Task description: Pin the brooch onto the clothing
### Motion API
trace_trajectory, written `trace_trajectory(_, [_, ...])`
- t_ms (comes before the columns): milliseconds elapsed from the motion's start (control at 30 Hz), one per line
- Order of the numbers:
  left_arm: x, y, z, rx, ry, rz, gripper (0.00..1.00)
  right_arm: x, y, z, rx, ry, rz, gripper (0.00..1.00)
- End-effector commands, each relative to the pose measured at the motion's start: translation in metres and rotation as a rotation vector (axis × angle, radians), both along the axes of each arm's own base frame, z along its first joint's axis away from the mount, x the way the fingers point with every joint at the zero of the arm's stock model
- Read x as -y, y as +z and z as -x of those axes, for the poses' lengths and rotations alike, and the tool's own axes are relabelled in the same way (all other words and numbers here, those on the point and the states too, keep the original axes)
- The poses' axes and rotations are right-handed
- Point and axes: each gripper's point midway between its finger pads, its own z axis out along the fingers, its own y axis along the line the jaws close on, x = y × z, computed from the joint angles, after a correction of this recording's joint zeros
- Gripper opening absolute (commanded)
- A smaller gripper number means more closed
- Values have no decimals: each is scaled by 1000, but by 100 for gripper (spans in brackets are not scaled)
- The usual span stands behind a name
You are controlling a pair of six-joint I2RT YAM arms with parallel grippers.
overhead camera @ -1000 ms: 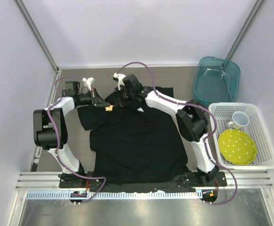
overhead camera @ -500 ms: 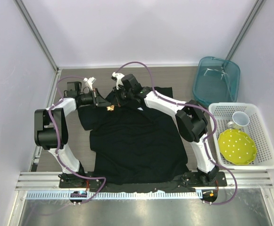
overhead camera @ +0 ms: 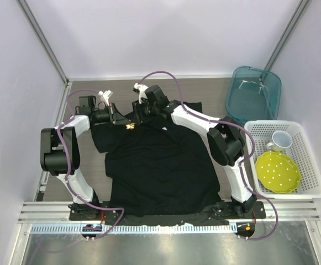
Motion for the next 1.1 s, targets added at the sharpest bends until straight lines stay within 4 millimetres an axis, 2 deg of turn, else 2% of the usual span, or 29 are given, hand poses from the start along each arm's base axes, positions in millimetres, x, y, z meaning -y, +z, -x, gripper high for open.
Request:
trace_trajectory(0, [4,8,-6,70,-22,8,2,-2,77,8,78,56,-130,46])
trace_trajectory(133, [4,4,-7,62,-24,8,2,13,74,1,43,44,-132,51])
trace_trajectory(333, [4,0,-9,44,-31,11,2,39,62,-3,-105,65,-201,51])
trace_trajectory(467, [5,-4,-8,36,-39,16,2,51,41,-4,-245,42,-254,51])
trace_trajectory(667, [5,-11,-10,23,-44,20,2,48,26,2,-385,50,-340,50])
trace_trajectory(1067, [5,-17,-12,2,-46,24,2,39,12,-5,-421,60,-372,48])
